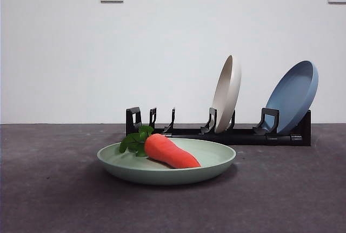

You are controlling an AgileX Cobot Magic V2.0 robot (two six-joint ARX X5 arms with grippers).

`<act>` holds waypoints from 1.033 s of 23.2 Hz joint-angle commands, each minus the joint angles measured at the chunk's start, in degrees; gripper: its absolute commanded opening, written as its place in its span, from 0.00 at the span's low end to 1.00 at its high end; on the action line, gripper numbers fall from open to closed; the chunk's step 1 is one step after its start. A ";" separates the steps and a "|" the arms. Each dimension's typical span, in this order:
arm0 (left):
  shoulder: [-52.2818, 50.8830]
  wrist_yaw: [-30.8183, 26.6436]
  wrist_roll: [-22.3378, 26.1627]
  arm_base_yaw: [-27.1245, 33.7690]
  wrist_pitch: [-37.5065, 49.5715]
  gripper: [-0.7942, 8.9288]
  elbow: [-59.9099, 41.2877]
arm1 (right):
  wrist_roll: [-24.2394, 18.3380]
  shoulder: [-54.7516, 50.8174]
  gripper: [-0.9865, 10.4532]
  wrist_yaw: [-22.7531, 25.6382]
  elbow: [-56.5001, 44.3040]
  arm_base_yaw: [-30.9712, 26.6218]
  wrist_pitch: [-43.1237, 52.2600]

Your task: Take the green plate from the plate rack,put the plate on the table,take the carrot from the table,put the carrot in the plate

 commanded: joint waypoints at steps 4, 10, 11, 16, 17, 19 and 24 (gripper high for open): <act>-0.07 -0.20 -0.17 0.00 0.07 0.08 -0.07 | 0.11 -0.11 0.09 0.11 -0.17 0.17 0.17; -0.07 -0.20 -0.17 0.00 0.07 0.08 -0.07 | 0.13 -0.11 0.09 0.11 -0.17 0.17 0.17; -0.07 -0.20 -0.17 0.00 0.07 0.08 -0.07 | 0.11 -0.11 0.09 0.11 -0.17 0.17 0.17; -0.57 -4.46 4.35 1.05 1.18 0.08 -0.07 | 0.11 -0.09 0.09 0.11 -0.17 0.17 0.15; -0.74 -6.86 6.95 2.14 2.78 0.08 -0.07 | 0.13 -0.11 0.09 0.11 -0.17 0.17 0.17; -1.40 -9.03 12.79 5.42 8.02 0.08 -0.17 | 0.11 -0.11 0.09 0.11 -0.17 0.17 0.17; -5.77 -1.11 20.57 19.30 25.59 0.08 -3.15 | 0.13 -0.11 0.09 0.11 -0.17 0.17 0.17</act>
